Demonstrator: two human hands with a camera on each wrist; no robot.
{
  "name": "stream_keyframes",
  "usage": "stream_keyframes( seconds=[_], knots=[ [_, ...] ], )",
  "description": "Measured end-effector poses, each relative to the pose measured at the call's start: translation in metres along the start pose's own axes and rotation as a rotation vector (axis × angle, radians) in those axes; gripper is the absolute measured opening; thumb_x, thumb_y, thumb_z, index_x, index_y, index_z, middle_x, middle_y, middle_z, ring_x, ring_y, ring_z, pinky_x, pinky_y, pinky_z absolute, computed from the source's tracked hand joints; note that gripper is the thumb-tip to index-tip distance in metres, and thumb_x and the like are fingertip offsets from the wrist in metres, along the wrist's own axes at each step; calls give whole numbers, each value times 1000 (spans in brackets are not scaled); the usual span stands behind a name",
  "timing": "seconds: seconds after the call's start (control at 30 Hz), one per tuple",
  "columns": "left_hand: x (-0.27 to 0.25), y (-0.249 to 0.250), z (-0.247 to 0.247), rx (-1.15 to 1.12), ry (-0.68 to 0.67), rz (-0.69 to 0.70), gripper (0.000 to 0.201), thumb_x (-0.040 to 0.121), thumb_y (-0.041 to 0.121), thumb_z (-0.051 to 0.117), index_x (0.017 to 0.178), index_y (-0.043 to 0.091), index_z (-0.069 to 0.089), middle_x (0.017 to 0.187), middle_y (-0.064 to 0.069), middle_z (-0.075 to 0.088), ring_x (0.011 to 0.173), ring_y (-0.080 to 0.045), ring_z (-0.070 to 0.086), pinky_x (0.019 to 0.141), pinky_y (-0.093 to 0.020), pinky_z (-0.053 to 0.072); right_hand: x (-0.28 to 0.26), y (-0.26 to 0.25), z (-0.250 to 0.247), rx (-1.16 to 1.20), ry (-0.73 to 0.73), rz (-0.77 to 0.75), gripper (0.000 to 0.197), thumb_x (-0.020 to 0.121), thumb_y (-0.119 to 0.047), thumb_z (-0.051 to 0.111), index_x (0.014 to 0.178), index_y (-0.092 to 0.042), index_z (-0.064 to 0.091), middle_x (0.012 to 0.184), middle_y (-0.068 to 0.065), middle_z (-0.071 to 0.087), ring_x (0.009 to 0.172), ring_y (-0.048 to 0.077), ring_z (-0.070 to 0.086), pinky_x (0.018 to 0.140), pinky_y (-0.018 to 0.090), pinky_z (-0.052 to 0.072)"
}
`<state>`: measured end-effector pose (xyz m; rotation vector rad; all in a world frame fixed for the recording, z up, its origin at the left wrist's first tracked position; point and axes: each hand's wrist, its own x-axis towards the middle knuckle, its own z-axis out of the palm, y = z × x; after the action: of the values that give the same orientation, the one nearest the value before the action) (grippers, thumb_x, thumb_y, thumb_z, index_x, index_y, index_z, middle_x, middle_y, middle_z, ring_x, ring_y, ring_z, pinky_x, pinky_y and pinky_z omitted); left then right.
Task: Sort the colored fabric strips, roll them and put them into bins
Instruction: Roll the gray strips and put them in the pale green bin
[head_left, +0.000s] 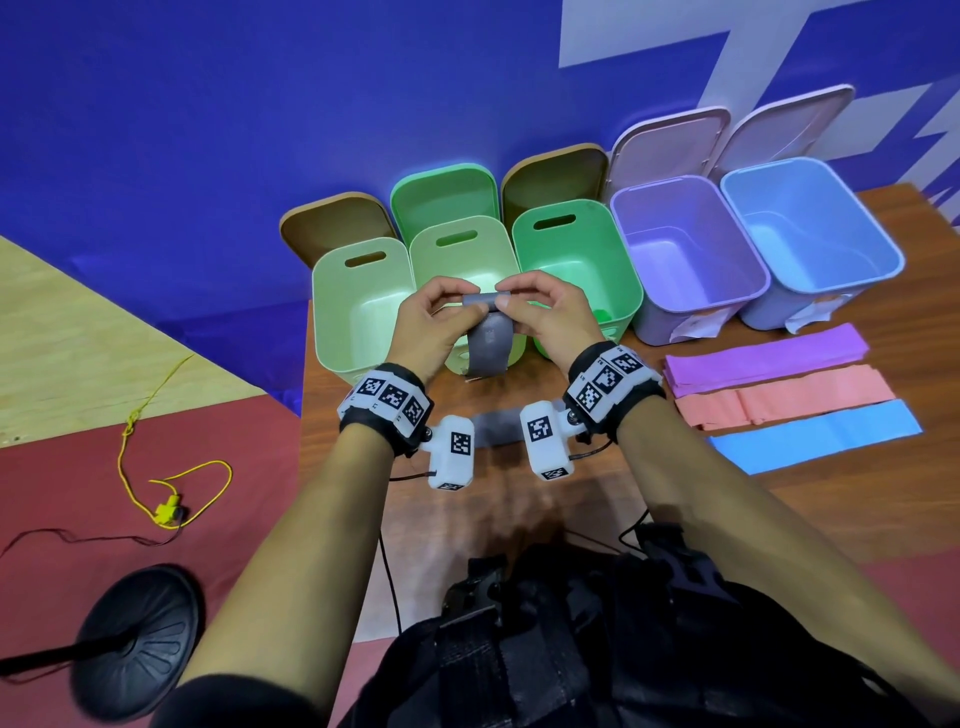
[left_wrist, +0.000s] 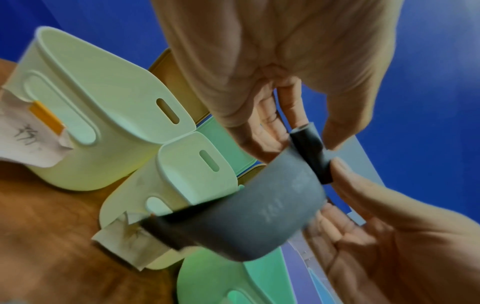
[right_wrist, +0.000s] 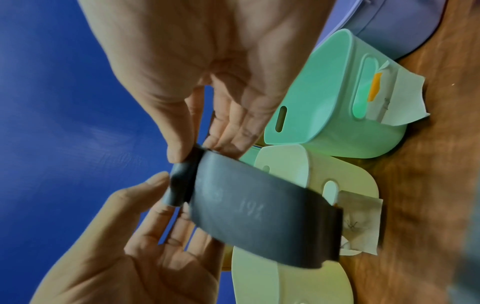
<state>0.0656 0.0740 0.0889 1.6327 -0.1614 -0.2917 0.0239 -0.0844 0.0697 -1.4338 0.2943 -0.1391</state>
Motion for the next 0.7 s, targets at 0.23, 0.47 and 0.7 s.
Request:
stream_keyframes(
  seconds=[0.23, 0.47, 0.7],
  knots=[
    [2, -3, -1, 14, -1, -6, 14, 83, 9, 74, 96, 11, 70, 98, -16, 68, 90, -21, 66, 81, -39, 59, -2, -1, -3, -37, 6, -29, 19, 82, -6, 75, 100, -14, 73, 99, 0, 71, 90, 14, 69, 90, 33, 55],
    [1, 0, 1, 13, -7, -13, 14, 84, 15, 73, 97, 11, 68, 97, -11, 69, 88, -16, 67, 82, -35, 58, -2, -2, -1, -5, 10, -9, 15, 86, -8, 74, 96, -18, 73, 93, 6, 68, 90, 18, 66, 82, 34, 57],
    [-1, -1, 4, -11, -55, -57, 4, 92, 9, 68, 95, 9, 65, 90, -17, 69, 80, -18, 67, 75, -30, 57, -3, -2, -2, -11, 8, -31, 21, 80, -10, 76, 97, -22, 74, 102, 4, 71, 100, 19, 67, 95, 41, 54]
  ],
)
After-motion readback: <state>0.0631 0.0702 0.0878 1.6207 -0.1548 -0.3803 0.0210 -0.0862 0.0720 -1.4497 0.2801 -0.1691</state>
